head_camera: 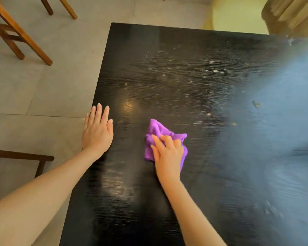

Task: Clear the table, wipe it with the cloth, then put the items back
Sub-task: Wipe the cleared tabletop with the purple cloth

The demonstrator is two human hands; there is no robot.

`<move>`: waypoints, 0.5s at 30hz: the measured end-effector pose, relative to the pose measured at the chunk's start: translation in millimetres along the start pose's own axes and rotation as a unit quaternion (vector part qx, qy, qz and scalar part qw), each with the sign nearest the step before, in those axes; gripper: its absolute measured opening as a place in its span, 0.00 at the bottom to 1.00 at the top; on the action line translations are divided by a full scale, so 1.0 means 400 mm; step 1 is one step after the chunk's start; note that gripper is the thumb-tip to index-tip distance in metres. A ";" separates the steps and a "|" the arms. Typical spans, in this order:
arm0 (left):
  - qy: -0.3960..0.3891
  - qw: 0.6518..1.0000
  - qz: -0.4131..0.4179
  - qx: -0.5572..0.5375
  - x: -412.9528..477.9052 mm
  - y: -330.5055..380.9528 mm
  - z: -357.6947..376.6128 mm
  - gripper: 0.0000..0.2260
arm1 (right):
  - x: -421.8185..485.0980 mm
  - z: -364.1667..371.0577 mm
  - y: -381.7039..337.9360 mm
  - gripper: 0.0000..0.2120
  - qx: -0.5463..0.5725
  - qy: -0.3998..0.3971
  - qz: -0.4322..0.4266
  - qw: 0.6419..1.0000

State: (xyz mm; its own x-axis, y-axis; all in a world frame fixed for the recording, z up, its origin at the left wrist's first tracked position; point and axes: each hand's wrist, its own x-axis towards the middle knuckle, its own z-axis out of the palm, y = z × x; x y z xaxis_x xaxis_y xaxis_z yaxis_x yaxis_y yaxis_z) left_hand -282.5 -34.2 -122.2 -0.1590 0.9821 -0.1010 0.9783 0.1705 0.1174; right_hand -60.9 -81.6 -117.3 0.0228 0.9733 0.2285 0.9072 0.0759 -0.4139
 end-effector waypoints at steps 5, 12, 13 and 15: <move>0.001 1.000 0.006 -0.001 0.003 -0.004 -0.003 0.23 | -0.241 0.017 -0.130 0.13 0.028 -0.102 -0.023 0.994; -0.023 0.999 0.029 -0.020 0.006 -0.016 -0.016 0.24 | -0.316 -0.008 -0.172 0.16 -0.050 -0.078 -0.025 0.995; -0.031 0.998 0.040 -0.023 0.002 -0.020 -0.018 0.25 | -0.318 -0.017 -0.174 0.17 -0.053 -0.081 -0.027 0.995; -0.045 0.996 0.072 -0.017 -0.025 -0.031 -0.021 0.25 | -0.324 -0.024 -0.174 0.18 -0.060 -0.098 -0.035 0.993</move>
State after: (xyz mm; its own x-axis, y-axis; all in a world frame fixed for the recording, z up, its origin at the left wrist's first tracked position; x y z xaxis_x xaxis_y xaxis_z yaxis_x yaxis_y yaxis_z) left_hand -294.3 -45.5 -114.3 -0.0040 0.9858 -0.1679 0.9847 0.0331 0.1711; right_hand -122.9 -215.3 -109.6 -0.1127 0.9910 0.0727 0.9473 0.1293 -0.2931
